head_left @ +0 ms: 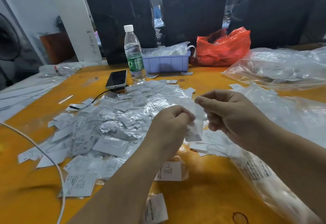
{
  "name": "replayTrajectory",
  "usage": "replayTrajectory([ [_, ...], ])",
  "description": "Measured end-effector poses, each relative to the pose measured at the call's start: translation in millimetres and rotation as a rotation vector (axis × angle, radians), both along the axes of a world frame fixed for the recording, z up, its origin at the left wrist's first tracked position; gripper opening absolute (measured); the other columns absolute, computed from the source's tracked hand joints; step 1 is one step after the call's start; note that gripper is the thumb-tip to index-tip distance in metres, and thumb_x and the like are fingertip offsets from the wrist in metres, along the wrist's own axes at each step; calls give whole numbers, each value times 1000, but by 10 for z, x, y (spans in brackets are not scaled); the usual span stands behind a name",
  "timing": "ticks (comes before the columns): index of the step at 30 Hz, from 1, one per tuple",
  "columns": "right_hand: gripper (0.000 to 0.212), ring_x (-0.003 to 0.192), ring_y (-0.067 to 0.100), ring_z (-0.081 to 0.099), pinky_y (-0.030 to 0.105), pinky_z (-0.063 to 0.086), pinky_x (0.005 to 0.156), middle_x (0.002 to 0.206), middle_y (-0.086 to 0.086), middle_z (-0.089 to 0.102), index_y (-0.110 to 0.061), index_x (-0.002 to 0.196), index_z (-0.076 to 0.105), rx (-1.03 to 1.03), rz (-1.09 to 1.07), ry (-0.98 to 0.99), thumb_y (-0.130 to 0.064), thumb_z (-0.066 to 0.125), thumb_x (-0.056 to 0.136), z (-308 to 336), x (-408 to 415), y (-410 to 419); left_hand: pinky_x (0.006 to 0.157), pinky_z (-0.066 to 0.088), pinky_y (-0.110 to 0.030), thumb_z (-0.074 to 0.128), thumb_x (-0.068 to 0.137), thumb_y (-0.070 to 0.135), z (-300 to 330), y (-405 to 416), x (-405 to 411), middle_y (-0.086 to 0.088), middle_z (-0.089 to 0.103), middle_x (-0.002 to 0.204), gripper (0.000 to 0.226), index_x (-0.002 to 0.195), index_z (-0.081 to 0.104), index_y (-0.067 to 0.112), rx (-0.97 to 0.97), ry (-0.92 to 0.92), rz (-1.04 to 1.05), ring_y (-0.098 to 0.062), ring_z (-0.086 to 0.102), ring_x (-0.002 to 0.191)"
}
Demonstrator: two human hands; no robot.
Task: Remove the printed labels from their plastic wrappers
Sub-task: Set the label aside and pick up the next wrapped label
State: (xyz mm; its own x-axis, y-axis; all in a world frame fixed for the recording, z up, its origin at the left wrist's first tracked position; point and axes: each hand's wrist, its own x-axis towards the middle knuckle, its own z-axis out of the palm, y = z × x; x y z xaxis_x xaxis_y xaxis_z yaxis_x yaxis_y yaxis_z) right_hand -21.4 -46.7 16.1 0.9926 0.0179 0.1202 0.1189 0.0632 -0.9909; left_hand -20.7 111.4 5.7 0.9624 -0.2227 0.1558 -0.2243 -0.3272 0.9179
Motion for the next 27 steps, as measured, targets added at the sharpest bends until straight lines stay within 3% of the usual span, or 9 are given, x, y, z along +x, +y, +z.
replayTrajectory([
  [2,18,45,13,47,23,45,42,57,6,58,-6,81,70,65,56,42,-20,71,70,-42,1,-15,62,47,-43,47,90,37,4,-12,3,-3,66,73,30,75,67,20,33,11,-10,-18,58,66],
  [3,16,46,14,51,24,48,44,61,9,63,-6,80,70,96,78,58,-19,71,70,-60,-3,-30,64,47,-43,44,91,46,-5,-15,7,-7,67,77,38,78,68,19,57,15,-26,-20,59,66],
  [5,11,48,16,58,26,53,46,66,13,67,-8,76,72,178,114,73,-16,71,69,-92,5,-77,60,47,-33,42,85,57,-17,-17,12,2,69,72,46,81,69,20,69,38,-65,-7,60,60],
  [7,8,49,17,61,28,55,48,66,13,67,-8,73,73,242,134,66,-14,71,66,-109,11,-117,61,45,-26,51,79,54,-15,-16,10,9,67,66,42,82,70,17,56,89,-88,-2,60,59],
  [10,11,54,19,62,30,55,51,69,14,67,-9,74,72,242,179,51,-14,74,65,-115,9,-142,67,46,-30,65,88,36,-18,2,29,7,65,67,25,80,70,13,-40,155,-86,-15,62,71],
  [16,32,59,18,59,30,53,56,68,8,61,-11,69,66,-38,216,61,-26,91,56,-89,-63,-121,63,46,-25,61,92,32,6,57,37,9,61,67,24,71,67,20,-44,107,-57,-11,58,71],
  [20,27,54,20,55,33,53,57,64,11,56,-5,78,58,-73,193,93,-6,80,62,-66,-101,-95,51,43,-15,61,93,30,-1,65,46,11,56,58,26,69,63,20,-90,108,-64,-2,53,52],
  [23,26,54,19,52,34,52,57,66,9,58,-6,93,60,-101,200,118,11,69,75,-60,-111,-92,52,44,-13,62,92,27,-10,74,60,4,60,65,20,75,65,17,-114,103,-50,-4,56,57],
  [27,33,56,18,53,34,54,61,64,4,61,-7,107,61,-160,254,146,12,63,80,-72,-112,-83,54,46,-16,60,92,21,-10,92,72,0,65,71,17,77,68,19,-101,98,-39,-5,59,62],
])
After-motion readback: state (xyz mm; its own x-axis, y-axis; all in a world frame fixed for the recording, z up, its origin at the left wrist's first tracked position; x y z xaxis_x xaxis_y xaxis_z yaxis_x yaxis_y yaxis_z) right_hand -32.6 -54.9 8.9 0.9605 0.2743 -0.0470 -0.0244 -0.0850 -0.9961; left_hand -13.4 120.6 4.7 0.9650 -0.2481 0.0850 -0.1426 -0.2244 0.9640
